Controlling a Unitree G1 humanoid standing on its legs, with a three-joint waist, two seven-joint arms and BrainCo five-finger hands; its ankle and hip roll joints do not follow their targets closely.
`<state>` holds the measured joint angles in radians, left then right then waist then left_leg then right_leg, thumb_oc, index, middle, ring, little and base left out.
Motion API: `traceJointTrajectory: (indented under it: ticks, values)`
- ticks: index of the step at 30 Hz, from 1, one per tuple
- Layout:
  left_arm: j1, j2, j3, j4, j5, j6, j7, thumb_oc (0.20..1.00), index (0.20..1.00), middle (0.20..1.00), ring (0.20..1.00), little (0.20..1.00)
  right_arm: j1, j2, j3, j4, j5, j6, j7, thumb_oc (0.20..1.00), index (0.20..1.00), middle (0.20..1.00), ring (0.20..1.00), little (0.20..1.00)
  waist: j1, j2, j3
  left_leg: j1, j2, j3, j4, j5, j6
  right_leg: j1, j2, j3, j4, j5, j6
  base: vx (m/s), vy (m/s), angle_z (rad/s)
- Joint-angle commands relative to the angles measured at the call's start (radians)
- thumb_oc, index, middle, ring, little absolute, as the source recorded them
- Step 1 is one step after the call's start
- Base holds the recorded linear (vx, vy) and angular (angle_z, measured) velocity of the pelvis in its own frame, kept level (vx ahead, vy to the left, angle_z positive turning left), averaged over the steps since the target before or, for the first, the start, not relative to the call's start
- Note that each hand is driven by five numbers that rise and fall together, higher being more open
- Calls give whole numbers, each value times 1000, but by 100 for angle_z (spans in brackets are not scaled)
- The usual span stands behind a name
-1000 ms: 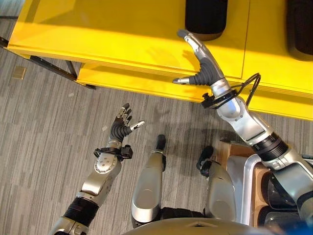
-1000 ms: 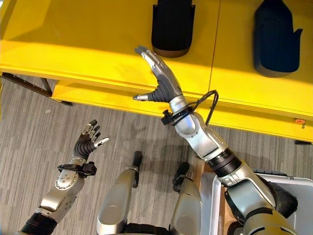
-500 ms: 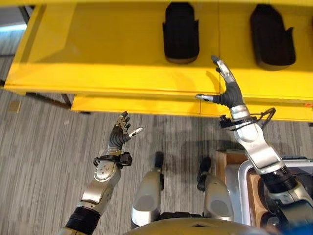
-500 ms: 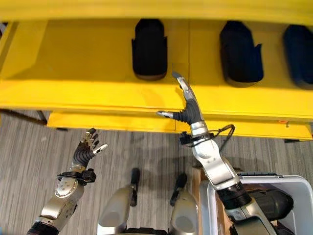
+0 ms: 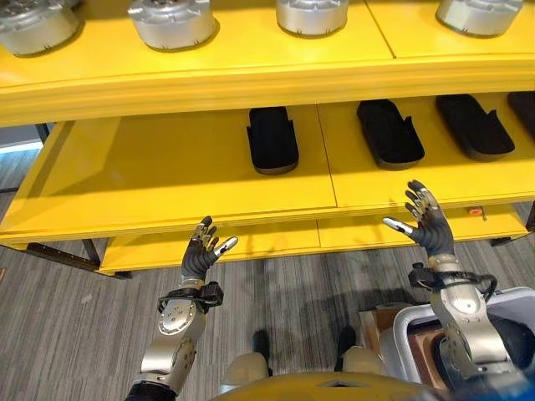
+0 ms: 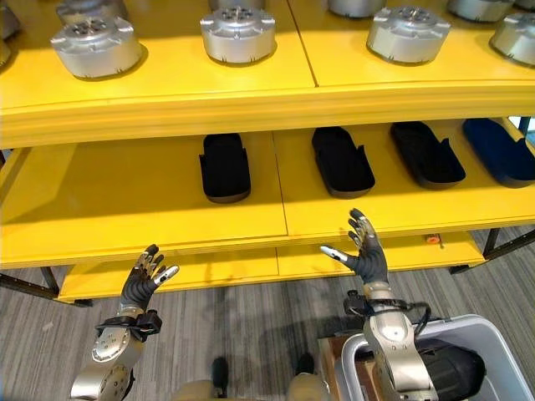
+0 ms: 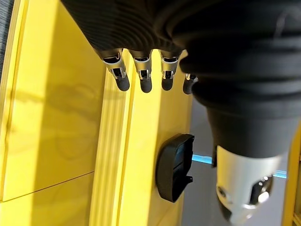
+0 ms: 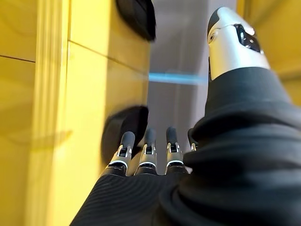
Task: Move parts from the plastic box to the shelf.
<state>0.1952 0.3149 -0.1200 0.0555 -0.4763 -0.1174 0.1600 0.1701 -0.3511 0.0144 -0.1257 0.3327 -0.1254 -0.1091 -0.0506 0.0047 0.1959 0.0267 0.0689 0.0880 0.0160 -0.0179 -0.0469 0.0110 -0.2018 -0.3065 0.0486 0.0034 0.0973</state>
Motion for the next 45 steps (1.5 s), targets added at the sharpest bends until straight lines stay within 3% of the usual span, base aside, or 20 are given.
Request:
traceJointTrajectory:
  ticks: [1,3,8,9,10,11,12,15,17,19,24,28,30,33,34,35,38,40,42,45]
  values:
    - [13,34,53,-35,79,-31,-5,1000,1000,1000,1000,1000,-19,26,-38,-42,56,-52,13,1000,1000,1000,1000,1000,-5,-43,-17,-75,-15,47,160,-95,28,17,-151,32,26,63,133,-28,193,-14]
    - [-9,57,45,-32,112,-37,-11,1000,1000,1000,1000,1000,11,55,-58,-45,80,-59,24,1000,1000,1000,1000,1000,-33,-47,-6,-96,-53,58,170,-106,51,-16,-180,75,40,134,144,-65,270,-3]
    - [-35,82,42,-33,124,-43,-12,1000,1000,1000,1000,1000,4,79,-49,-28,122,-65,27,1000,1000,1000,1000,1000,-57,-44,8,-110,-63,92,149,-100,71,-98,-176,130,43,216,145,-80,161,-18]
    - [-48,95,52,-31,129,-44,-3,1000,1000,1000,1000,1000,-8,72,-27,-22,124,-68,34,1000,1000,1000,1000,1000,-53,-28,34,-106,-43,143,130,-97,78,-152,-160,51,102,166,135,-86,318,-57]
    - [-49,89,48,-23,125,-43,-12,1000,1000,1000,1000,1000,2,65,-17,-24,150,-65,55,1000,1000,1000,1000,1000,-72,-14,44,-86,-37,156,105,-104,88,-168,-65,72,213,37,113,-78,310,-117]
    - [-48,89,48,-23,125,-43,-12,1000,1000,1000,1000,1000,3,65,-18,-24,151,-65,56,1000,1000,1000,1000,1000,-69,-15,44,-84,-37,159,104,-105,87,-172,-66,76,222,30,112,25,234,-127]
    - [-44,84,47,-19,124,-41,-14,1000,1000,1000,1000,1000,15,60,-13,-23,162,-65,66,1000,1000,1000,1000,1000,-78,-16,47,-73,-39,171,88,-94,98,-181,1,83,282,-30,91,6,109,-118]
    - [-17,72,53,-21,122,-32,-18,1000,1000,1000,1000,1000,36,58,7,-16,188,-60,92,1000,1000,1000,1000,1000,-71,-31,44,-43,-41,219,40,-80,98,-174,72,59,324,-122,58,-3,57,-81]
    - [17,56,72,-24,113,-31,-30,1000,1000,1000,1000,1000,37,46,15,-14,184,-55,98,1000,1000,1000,1000,1000,-57,-53,29,-33,-41,264,16,-71,82,-117,96,36,158,-109,31,0,-70,-92]
    - [43,37,74,-24,117,-30,-48,1000,1000,1000,1000,1000,48,39,6,-15,183,-52,99,1000,1000,1000,1000,1000,-61,-56,12,-34,-35,289,18,-66,71,-81,134,97,39,-88,28,64,-77,-105]
    - [54,26,60,-21,108,-29,-60,1000,1000,1000,1000,1000,70,30,-14,-27,203,-57,96,1000,1000,1000,1000,1000,-70,-41,-6,-26,-27,331,-8,-50,57,-41,158,114,-68,-45,36,44,-2,-31]
    - [27,43,37,-17,151,-27,-81,1000,1000,1000,1000,1000,115,15,-51,-50,201,-63,107,1000,1000,1000,1000,1000,-119,-28,4,-41,-20,353,-17,-47,48,-60,173,146,-127,-8,37,-40,32,-17]
    - [5,55,38,-10,159,-34,-65,1000,1000,1000,1000,1000,105,14,-43,-51,200,-67,108,1000,1000,1000,1000,1000,-139,-27,19,-82,-5,383,-15,-41,46,-111,170,184,-119,15,48,-142,36,-36]
    - [5,71,54,-7,158,-43,-52,1000,1000,1000,1000,1000,95,13,-31,-50,199,-64,114,1000,1000,1000,1000,1000,-128,-27,22,-103,27,416,-20,-33,48,-156,165,200,-61,3,55,-92,-118,-91]
    - [21,81,100,-17,131,-51,-25,1000,1000,1000,1000,1000,56,15,14,-37,186,-53,110,1000,1000,1000,1000,1000,-60,-23,32,-92,97,511,-38,-1,27,-156,68,-31,1,-20,52,-100,-190,-108]
    - [22,83,103,-20,129,-50,-25,1000,1000,1000,1000,1000,54,17,16,-36,185,-53,109,1000,1000,1000,1000,1000,-61,-24,36,-87,97,511,-39,1,24,-152,68,-32,2,-22,52,-112,-275,-106]
    - [51,72,125,-31,112,-42,-26,1000,1000,1000,1000,1000,-15,23,70,-9,178,-37,101,1000,1000,1000,1000,1000,-11,-30,40,-56,143,580,-26,22,-4,-124,-60,-182,-23,38,67,-7,-218,-134]
    - [62,67,134,-30,97,-38,-23,1000,1000,1000,1000,1000,-71,16,100,8,158,-25,95,1000,1000,1000,1000,1000,15,-45,43,-49,163,587,13,13,-14,-105,-125,-222,-33,92,88,34,-281,-69]
    - [68,59,138,-28,93,-32,-30,1000,1000,1000,1000,1000,-69,17,106,-16,171,-18,110,1000,1000,1000,1000,1000,19,-68,46,-37,198,595,80,5,-33,-83,-122,-225,-2,62,79,79,-349,-41]
    - [59,40,120,-21,91,-29,-32,1000,1000,1000,1000,1000,-47,-5,99,-42,170,-13,124,1000,1000,1000,1000,1000,11,-62,46,-22,236,577,115,12,-47,-84,-109,-247,69,1,58,100,-332,-12]
